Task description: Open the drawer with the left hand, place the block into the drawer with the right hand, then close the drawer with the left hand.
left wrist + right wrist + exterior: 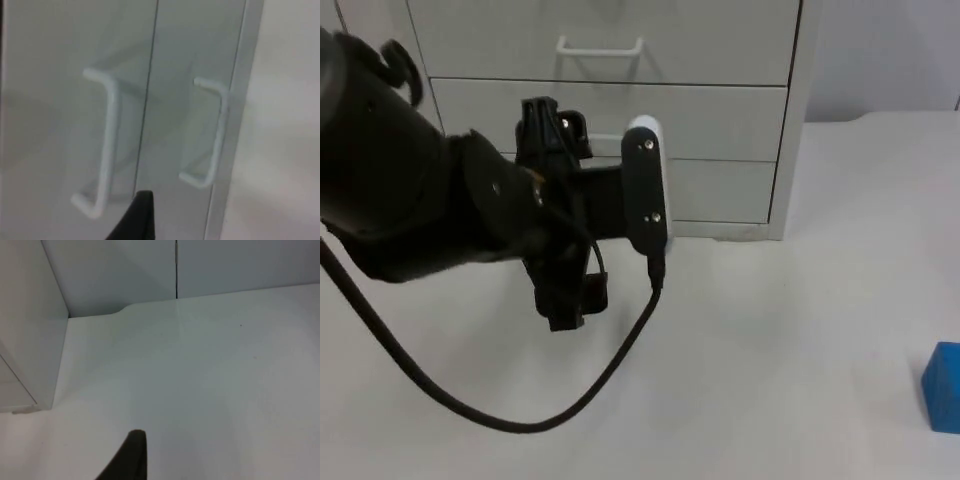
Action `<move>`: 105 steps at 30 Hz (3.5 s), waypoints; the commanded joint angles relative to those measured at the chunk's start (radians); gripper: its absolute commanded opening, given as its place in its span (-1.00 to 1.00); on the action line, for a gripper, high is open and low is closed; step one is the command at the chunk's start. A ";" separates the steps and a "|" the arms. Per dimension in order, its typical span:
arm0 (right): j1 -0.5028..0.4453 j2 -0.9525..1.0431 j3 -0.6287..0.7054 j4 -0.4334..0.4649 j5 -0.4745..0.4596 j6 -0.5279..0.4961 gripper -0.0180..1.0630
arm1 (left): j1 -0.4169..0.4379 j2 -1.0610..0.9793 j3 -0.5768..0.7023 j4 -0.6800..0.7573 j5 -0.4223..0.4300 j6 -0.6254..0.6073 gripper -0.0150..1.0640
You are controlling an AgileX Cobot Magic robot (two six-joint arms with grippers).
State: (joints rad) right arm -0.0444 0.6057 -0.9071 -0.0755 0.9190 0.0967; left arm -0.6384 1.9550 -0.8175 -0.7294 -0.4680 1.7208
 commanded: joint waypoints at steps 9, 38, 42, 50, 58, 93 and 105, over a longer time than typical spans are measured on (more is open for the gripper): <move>-0.001 -0.004 -0.010 0.000 -0.011 0.000 0.98 | -0.019 0.084 -0.005 0.209 -0.200 -0.163 0.96; -0.001 -0.004 -0.010 0.000 -0.011 0.000 0.98 | -0.019 0.289 -0.078 0.210 -0.484 -0.363 0.63; -0.001 -0.004 -0.010 0.000 -0.011 0.000 0.98 | -0.012 0.312 -0.089 0.234 -0.489 -0.368 0.27; -0.001 -0.004 -0.010 0.000 -0.011 0.000 0.98 | 0.008 0.336 -0.115 0.312 -0.488 -0.310 0.26; -0.001 -0.004 -0.010 0.000 -0.011 0.000 0.98 | 0.048 0.366 -0.147 0.377 -0.489 -0.283 0.23; -0.001 -0.004 -0.010 0.000 -0.011 0.000 0.98 | -0.008 0.368 -0.143 0.161 -0.460 -0.118 -0.98; -0.001 -0.004 -0.010 0.000 -0.011 0.000 0.98 | -0.120 0.362 -0.100 0.019 -0.503 -0.019 -0.98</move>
State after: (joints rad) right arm -0.0444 0.6057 -0.9071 -0.0755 0.9190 0.0965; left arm -0.7364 2.3221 -0.9317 -0.7003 -1.0106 1.7037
